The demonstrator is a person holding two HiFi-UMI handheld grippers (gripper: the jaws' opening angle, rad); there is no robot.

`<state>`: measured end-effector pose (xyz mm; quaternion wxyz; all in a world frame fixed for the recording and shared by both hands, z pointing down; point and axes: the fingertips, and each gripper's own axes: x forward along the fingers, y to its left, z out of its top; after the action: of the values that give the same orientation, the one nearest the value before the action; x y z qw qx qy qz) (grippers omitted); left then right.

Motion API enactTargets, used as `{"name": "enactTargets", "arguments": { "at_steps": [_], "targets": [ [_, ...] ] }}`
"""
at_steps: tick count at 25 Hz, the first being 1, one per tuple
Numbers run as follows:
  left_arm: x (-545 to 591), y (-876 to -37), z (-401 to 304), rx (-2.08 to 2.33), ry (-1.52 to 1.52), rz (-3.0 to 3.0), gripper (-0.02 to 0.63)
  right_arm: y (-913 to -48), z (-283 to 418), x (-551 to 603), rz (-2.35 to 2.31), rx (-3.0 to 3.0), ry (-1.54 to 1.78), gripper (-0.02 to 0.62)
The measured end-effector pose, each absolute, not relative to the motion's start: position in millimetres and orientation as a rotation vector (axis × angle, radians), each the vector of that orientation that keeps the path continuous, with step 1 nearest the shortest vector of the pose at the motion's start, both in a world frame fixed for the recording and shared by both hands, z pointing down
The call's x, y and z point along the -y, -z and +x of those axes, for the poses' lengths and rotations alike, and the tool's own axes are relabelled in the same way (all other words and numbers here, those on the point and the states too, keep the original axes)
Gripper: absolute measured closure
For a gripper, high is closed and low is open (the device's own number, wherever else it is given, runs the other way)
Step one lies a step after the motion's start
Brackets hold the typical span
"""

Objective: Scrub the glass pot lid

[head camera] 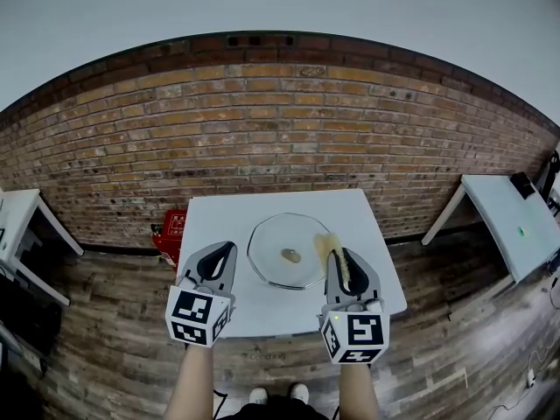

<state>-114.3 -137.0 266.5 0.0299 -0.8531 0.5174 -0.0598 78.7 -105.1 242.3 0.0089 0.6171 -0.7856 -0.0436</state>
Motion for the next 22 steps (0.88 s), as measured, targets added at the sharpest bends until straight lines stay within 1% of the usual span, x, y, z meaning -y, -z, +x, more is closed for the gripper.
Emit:
{"name": "enactTargets", "arguments": {
  "at_steps": [7, 22],
  "targets": [
    [138, -264, -96, -1.665, 0.198, -2.586, 0.595, -241, 101, 115, 1.883, 2.513, 0.121, 0.537],
    [150, -263, -34, -1.721, 0.203, -2.542, 0.595, -245, 159, 133, 1.823, 2.58, 0.107, 0.537]
  ]
}}
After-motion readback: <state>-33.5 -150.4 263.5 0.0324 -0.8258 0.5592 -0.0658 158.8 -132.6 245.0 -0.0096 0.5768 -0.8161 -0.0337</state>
